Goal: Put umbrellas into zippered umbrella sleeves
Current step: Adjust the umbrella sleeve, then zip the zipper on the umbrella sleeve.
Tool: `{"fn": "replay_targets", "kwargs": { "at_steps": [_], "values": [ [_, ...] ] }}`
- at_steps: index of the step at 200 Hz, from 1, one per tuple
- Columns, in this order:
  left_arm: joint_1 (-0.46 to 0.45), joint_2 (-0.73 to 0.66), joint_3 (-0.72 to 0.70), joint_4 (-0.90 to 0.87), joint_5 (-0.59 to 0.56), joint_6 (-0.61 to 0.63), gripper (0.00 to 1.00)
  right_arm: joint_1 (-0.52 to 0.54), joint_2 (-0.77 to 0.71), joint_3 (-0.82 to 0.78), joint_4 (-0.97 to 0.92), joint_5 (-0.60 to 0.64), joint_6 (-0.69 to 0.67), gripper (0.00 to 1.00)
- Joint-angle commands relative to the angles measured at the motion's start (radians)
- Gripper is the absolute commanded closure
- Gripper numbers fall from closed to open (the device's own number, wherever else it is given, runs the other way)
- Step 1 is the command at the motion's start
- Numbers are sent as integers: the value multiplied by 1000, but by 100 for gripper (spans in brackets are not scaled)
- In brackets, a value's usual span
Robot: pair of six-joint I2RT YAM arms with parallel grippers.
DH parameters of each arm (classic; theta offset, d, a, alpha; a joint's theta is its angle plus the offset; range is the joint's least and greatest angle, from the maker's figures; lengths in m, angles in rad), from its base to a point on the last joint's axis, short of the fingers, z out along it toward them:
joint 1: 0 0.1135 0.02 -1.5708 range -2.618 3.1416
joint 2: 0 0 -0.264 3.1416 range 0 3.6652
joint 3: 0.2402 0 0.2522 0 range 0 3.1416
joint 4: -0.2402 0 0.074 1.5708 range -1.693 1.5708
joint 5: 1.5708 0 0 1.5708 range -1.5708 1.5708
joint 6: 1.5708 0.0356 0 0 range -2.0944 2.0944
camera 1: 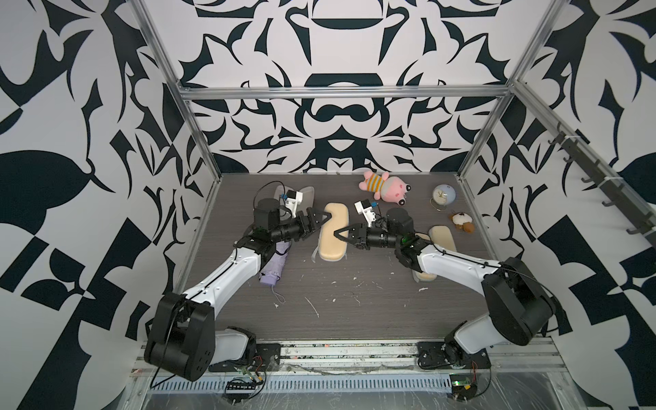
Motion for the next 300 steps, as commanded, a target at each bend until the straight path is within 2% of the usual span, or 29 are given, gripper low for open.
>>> {"fn": "replay_targets", "kwargs": {
  "at_steps": [1, 32, 49, 61, 79, 100, 115, 127, 130, 139, 148, 166, 196, 266, 297, 300],
  "values": [
    [-1, 20, 27, -33, 111, 23, 20, 10, -33, 74, 54, -134, -31, 75],
    [-9, 74, 19, 154, 137, -94, 27, 41, 14, 117, 52, -187, -27, 75],
    [-9, 96, 28, 214, 148, -125, 37, 45, 31, 126, 32, -189, -26, 72],
    [-8, 115, 39, 244, 154, -141, 49, 44, 34, 120, 25, -184, -27, 62],
    [7, 129, 43, 300, 174, -169, 64, 32, 8, 87, -22, -167, -43, 37],
    [46, 120, 43, 306, 159, -149, 75, -6, -93, -11, -137, -113, -155, 33],
    [57, 98, 45, 303, 128, -100, 79, -4, -192, -50, -321, 16, -363, 36],
    [55, 82, 54, 298, 110, -48, 81, 58, -271, -70, -444, 254, -594, 43],
    [55, 78, 57, 304, 110, -40, 81, 71, -279, -75, -456, 301, -635, 46],
    [55, 70, 64, 316, 108, -15, 81, 145, -313, -94, -476, 487, -790, 63],
    [54, 61, 73, 319, 108, 7, 81, 219, -332, -114, -459, 656, -926, 72],
    [53, 48, 112, 252, 103, 58, 81, 278, -321, -110, -412, 851, -1031, 74],
    [43, 43, 144, 194, 107, 90, 79, 321, -272, -71, -361, 953, -1130, 63],
    [16, 56, 148, 192, 99, 85, 79, 386, -200, -5, -300, 987, -1239, 63],
    [10, 55, 144, 184, 90, 83, 79, 402, -179, 27, -280, 999, -1261, 66],
    [7, 56, 144, 184, 90, 83, 79, 404, -177, 29, -280, 1027, -1265, 67]
  ]
}}
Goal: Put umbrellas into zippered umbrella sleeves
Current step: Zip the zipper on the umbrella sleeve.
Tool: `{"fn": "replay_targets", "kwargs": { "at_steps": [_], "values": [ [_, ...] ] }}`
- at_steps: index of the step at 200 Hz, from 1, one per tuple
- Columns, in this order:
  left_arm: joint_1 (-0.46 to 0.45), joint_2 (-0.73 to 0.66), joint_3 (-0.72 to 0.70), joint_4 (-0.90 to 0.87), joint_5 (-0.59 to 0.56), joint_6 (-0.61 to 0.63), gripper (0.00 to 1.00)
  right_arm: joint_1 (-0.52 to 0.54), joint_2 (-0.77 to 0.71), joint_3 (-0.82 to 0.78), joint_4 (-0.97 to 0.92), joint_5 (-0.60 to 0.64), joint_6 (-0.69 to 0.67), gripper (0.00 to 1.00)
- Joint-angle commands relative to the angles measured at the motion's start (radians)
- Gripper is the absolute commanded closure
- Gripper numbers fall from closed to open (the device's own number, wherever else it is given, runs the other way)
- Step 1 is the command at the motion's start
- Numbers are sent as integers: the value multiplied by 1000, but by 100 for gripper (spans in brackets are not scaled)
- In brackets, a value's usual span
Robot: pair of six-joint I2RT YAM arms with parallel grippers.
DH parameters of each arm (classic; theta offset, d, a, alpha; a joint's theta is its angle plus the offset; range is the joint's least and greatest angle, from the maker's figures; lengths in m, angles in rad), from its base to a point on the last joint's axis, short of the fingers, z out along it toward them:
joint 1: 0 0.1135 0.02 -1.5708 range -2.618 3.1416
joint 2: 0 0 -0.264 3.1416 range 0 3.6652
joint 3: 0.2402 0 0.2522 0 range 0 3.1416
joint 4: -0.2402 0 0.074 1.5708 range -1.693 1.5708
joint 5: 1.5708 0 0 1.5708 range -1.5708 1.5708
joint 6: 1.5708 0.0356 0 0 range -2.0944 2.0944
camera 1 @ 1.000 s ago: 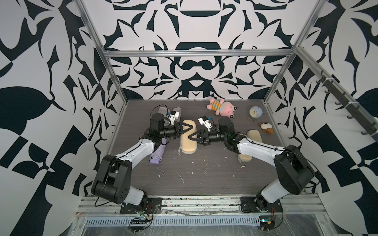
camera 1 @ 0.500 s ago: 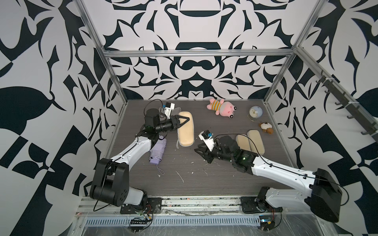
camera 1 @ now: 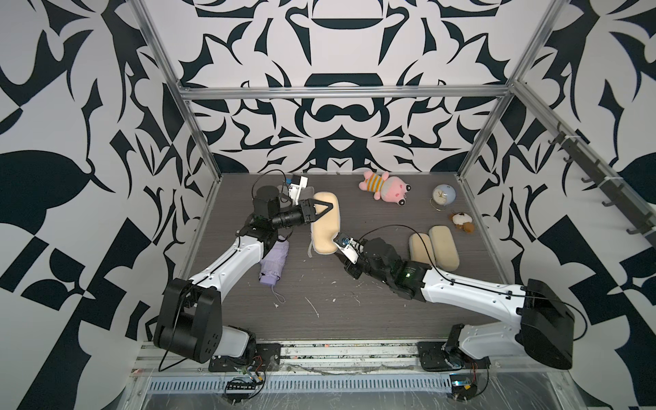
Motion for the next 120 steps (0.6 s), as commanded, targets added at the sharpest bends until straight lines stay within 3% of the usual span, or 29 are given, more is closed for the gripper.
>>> {"fn": "replay_targets", "kwargs": {
  "at_steps": [1, 68, 120],
  "values": [
    [-7, -15, 25, 24, 1, 9, 79, 13, 0, 60, 62, 65, -46, 67],
    [-44, 2, 5, 21, -7, 11, 80, 48, 3, 87, 74, 133, -170, 70],
    [-65, 4, -11, 18, -20, 10, 80, 54, 2, 91, 112, 182, -190, 75]
  ]
}}
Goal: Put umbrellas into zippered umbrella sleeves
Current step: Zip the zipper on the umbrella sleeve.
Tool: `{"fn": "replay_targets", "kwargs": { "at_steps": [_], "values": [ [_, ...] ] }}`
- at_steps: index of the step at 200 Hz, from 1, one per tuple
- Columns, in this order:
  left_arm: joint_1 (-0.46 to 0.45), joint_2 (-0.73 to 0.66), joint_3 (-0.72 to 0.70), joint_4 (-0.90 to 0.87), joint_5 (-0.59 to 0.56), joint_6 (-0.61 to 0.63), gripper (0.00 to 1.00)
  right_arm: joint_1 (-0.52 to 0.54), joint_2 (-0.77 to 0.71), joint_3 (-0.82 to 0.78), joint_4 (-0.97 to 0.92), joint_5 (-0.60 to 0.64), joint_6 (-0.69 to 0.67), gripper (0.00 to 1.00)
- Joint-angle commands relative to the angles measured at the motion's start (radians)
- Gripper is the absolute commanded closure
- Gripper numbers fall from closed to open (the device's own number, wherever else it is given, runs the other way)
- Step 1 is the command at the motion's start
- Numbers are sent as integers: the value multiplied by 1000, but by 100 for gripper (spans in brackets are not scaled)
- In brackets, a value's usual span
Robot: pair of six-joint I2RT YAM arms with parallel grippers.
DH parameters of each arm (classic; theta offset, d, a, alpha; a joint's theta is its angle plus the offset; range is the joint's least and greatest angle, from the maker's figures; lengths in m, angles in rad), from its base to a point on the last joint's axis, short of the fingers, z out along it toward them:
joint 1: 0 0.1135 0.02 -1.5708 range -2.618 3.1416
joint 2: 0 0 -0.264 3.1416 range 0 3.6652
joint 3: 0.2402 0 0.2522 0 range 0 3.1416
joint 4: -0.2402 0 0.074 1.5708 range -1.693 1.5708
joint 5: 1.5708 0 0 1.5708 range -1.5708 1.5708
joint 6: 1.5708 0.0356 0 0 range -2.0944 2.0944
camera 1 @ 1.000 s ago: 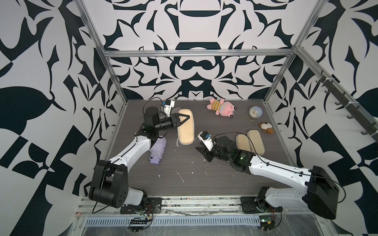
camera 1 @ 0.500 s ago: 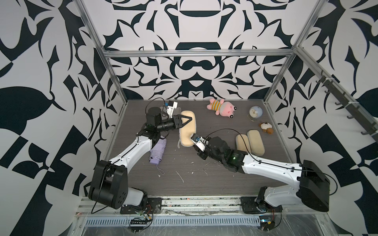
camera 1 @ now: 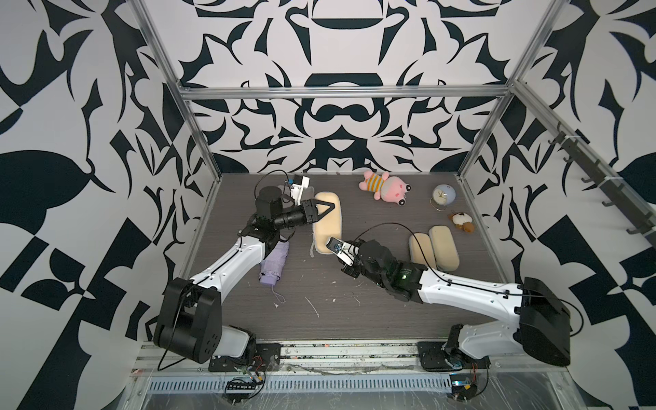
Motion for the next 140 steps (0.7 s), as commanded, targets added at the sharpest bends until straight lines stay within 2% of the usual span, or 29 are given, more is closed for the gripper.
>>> {"fn": "replay_targets", "kwargs": {
  "at_steps": [1, 39, 70, 109, 135, 140],
  "values": [
    [-34, 3, -11, 13, 24, -3, 80, 7, -12, 66, 133, 46, -18, 75],
    [-57, 13, -30, 27, 3, -15, 80, 27, -5, 69, 123, 41, -31, 84],
    [-55, -1, -30, 19, -11, -14, 81, 47, -36, 42, 56, 14, -57, 100],
    [-12, -24, -5, -17, -72, 8, 88, 122, -62, 5, -119, -54, -110, 100],
    [24, -50, -5, -8, -148, 24, 95, 188, -45, -1, -152, -86, -75, 100],
    [25, -52, -6, -6, -164, 28, 96, 194, -36, 5, -153, -130, -66, 100]
  ]
}}
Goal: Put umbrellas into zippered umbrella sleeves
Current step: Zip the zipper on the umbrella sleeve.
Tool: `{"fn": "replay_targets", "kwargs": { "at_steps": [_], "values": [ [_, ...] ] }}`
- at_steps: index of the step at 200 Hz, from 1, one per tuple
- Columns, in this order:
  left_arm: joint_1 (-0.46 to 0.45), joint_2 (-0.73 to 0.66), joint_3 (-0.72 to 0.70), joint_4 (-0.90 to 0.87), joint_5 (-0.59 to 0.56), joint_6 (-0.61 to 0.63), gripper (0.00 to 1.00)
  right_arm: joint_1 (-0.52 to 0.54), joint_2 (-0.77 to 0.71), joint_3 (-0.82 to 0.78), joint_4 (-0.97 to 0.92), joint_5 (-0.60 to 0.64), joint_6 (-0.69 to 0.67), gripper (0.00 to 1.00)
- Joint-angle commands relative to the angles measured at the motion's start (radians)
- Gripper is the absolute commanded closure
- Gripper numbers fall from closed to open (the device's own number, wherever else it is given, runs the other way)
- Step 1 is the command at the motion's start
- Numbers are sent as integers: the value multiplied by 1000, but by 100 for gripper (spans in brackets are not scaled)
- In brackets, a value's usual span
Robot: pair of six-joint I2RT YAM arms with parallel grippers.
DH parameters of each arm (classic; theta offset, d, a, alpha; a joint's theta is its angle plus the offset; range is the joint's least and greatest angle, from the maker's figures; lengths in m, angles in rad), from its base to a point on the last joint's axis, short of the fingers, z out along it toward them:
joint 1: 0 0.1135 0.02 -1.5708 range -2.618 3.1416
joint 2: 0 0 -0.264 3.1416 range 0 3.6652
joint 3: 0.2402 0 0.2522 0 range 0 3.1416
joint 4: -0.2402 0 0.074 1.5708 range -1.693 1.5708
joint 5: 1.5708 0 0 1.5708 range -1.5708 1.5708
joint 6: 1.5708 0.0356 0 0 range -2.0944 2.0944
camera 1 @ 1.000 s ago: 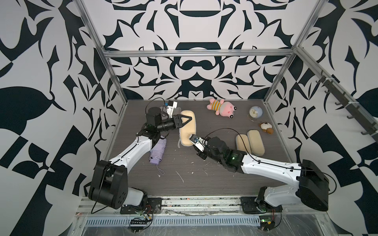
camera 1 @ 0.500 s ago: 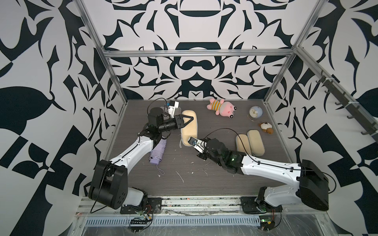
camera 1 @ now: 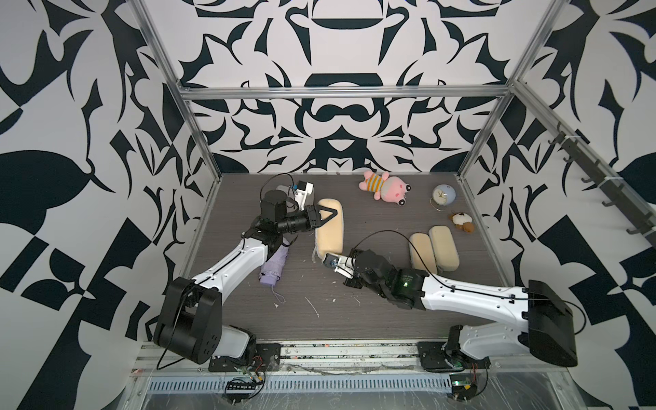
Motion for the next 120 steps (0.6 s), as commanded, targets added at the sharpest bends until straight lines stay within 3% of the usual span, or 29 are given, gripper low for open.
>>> {"fn": "replay_targets", "kwargs": {
  "at_steps": [1, 39, 60, 89, 120],
  "values": [
    [35, -51, 17, 68, -136, 30, 96, 71, -6, 12, -22, -159, 13, 100],
    [28, -23, 1, 177, -228, -31, 99, 81, 67, 77, 106, -270, 226, 100],
    [15, -20, -43, 240, -338, -64, 100, 102, 117, 103, 200, -308, 361, 100],
    [2, -26, -134, 379, -531, -140, 100, 135, 174, 134, 313, -270, 489, 100],
    [-165, -25, -200, 447, -773, -136, 100, 135, 238, 190, 435, -228, 591, 100]
  ]
}}
